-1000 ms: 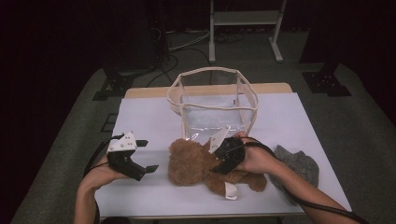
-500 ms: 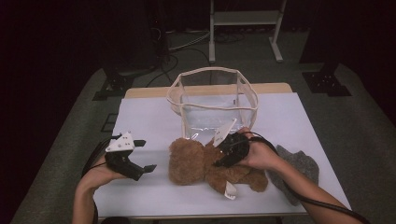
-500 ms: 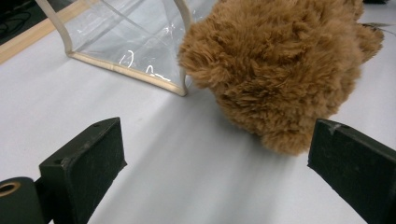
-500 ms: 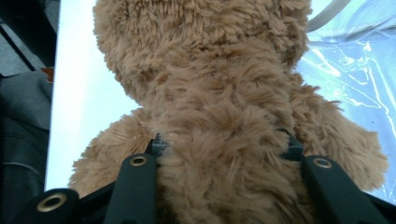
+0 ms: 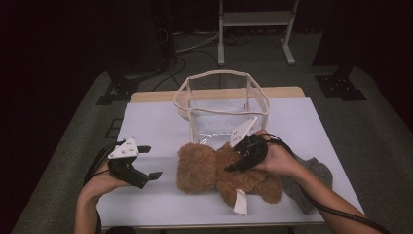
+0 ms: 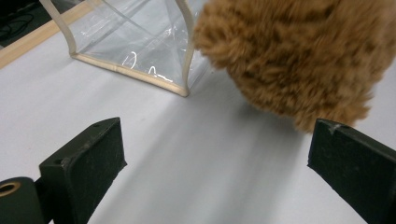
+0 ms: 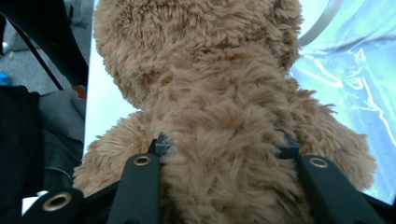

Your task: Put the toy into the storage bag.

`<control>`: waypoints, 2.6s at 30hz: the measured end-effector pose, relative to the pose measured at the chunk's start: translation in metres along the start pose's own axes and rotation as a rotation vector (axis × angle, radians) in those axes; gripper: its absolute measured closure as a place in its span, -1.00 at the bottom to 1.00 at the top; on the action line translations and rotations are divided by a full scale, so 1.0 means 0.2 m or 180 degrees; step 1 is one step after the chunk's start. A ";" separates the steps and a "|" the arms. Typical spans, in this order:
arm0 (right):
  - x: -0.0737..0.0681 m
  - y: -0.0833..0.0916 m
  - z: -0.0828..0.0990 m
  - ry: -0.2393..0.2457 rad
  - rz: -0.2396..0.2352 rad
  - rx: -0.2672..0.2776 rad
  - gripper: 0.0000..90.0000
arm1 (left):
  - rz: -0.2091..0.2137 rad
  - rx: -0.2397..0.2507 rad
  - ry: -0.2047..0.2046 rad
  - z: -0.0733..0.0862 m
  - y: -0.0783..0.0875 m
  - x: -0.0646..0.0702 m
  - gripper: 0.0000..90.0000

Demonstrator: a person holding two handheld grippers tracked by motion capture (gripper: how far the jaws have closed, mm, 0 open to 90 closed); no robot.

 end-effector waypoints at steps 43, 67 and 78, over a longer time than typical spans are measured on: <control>0.01 0.23 -0.14 -0.0146 -0.0070 0.0487 0.41 | -0.0016 0.0045 0.0027 0.02 0.03 -0.01 -0.93; 0.08 0.68 -0.58 -0.0010 0.0005 0.0565 0.41 | -0.0015 0.0077 0.0014 0.02 0.04 -0.02 -0.93; 0.21 0.78 -0.85 0.0019 0.0152 0.0482 0.41 | -0.0017 0.0109 0.0020 0.03 0.06 -0.02 -0.93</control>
Point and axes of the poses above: each handheld gripper's, and its own axes: y roughly backward along the jaws, z roughly out of its underside, x roughly to its right, the point moved 5 cm from there along -y, roughly forward along the jaws, and after that the axes turned 8 degrees about z, right-handed, at the moved point
